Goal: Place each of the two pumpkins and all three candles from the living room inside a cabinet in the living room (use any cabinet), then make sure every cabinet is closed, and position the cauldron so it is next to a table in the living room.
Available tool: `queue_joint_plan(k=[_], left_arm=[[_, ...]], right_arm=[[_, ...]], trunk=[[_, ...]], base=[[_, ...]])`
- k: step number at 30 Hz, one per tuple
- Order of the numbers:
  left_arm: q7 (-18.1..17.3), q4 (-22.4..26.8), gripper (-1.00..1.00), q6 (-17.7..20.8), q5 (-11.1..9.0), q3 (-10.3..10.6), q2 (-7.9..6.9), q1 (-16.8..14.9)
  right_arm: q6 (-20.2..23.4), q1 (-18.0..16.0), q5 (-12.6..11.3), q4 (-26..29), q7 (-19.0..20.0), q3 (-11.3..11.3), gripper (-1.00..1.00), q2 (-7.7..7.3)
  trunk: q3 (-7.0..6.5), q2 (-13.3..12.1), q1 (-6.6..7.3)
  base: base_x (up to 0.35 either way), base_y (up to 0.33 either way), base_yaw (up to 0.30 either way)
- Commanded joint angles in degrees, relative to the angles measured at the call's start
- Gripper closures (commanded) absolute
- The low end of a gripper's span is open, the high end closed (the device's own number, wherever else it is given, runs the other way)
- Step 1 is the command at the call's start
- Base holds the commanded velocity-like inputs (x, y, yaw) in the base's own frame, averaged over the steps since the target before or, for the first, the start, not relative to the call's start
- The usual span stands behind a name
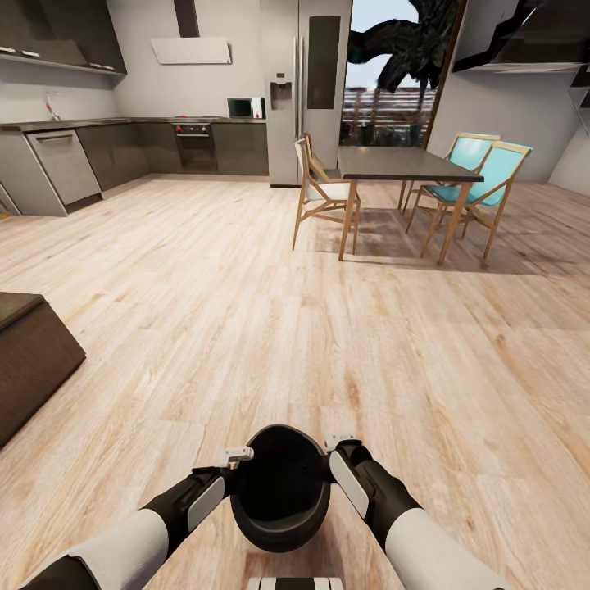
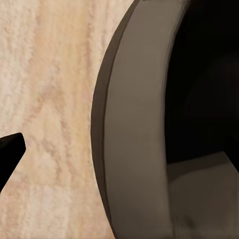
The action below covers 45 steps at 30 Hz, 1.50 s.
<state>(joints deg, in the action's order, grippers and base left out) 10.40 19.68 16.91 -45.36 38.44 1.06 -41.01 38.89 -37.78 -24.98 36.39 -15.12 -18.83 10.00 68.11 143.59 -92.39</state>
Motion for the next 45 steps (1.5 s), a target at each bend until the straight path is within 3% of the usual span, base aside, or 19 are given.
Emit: queue_joint_plan(k=[1,12,25,30,45], left_arm=[[0.5,0.1,-1.00,0.1,-0.6,0.5,-0.06,0.0],[0.4,0.2,-1.00,0.1,-0.6,0.5,-0.09,0.0],[0.4,0.2,-1.00,0.1,-0.6,0.5,-0.09,0.0],[0.4,0.2,-1.00,0.1,-0.6,0.5,-0.09,0.0],[0.4,0.2,-1.00,0.1,-0.6,0.5,-0.09,0.0]], right_arm=[[0.1,0.0,-0.5,-0.1,-0.5,-0.1,-1.00,0.00],[-6.2,-2.3,-0.6,-9.3,-0.5,0.0,-1.00,0.00],[-8.8,-2.5,-0.6,-10.0,-0.4,0.0,-1.00,0.00],[-8.9,-2.5,-0.6,-10.1,-0.4,0.0,-1.00,0.00],[-8.9,-2.5,-0.6,-10.1,-0.4,-0.1,-1.00,0.00]], trunk=[[0.05,0.0,0.01],[0.93,0.1,-0.09],[0.93,0.1,-0.09],[1.60,0.1,-0.17],[1.60,0.1,-0.17]], base=[[0.000,0.000,0.000],[0.000,0.000,0.000],[0.000,0.000,0.000],[0.000,0.000,0.000],[0.000,0.000,0.000]])
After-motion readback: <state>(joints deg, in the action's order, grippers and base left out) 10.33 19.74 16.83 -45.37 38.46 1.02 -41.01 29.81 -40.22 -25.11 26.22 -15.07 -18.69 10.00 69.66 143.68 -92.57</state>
